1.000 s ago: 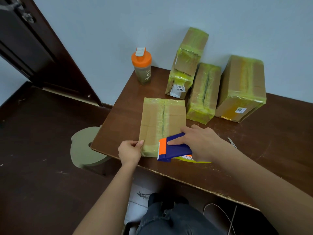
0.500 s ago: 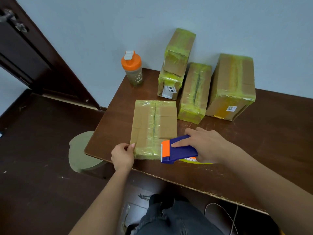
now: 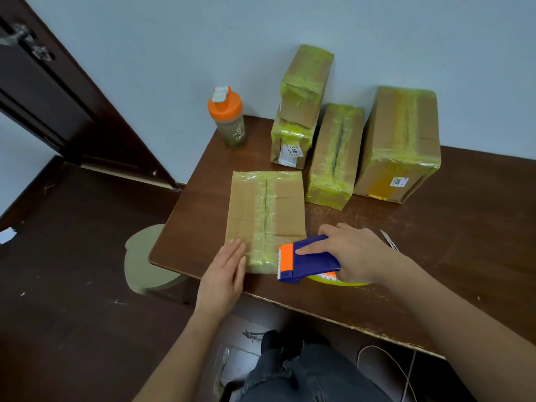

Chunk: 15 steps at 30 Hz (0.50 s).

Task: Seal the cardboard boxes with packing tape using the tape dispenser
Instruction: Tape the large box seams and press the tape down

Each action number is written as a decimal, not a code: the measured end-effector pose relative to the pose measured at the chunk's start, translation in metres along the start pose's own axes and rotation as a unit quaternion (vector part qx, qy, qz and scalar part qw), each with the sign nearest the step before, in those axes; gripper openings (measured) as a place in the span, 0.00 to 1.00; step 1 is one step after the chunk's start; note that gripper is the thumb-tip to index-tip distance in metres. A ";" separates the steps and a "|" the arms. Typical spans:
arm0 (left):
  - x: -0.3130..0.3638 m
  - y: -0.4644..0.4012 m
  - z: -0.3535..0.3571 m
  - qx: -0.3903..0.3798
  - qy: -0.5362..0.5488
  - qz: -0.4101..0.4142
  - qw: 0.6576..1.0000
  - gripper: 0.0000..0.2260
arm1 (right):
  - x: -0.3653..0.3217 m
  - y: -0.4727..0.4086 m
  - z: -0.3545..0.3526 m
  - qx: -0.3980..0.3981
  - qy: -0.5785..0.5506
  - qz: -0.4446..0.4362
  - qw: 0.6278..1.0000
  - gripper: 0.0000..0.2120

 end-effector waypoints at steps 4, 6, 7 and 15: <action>-0.016 0.004 0.016 -0.072 0.009 -0.050 0.996 0.26 | 0.002 0.003 -0.008 0.003 0.007 0.003 1.000 0.37; -0.017 0.003 0.017 -0.070 0.000 -0.049 0.996 0.27 | 0.002 0.003 -0.009 0.004 0.012 0.005 1.000 0.37; -0.017 0.003 0.017 -0.068 -0.001 -0.050 0.996 0.27 | 0.002 0.003 -0.009 0.005 0.014 0.005 1.000 0.37; -0.017 0.008 0.020 -0.109 -0.060 -0.006 0.992 0.25 | 0.009 0.003 0.006 0.003 -0.006 0.019 1.000 0.37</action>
Point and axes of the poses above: each hand's wrist, its own y-axis away from the middle knuckle, its own z-axis out of the palm, x = y × z, the point moved 8 cm from there along -y, towards the middle knuckle, and after that the axes turned 15 degrees about -z, right-handed, at the moved point
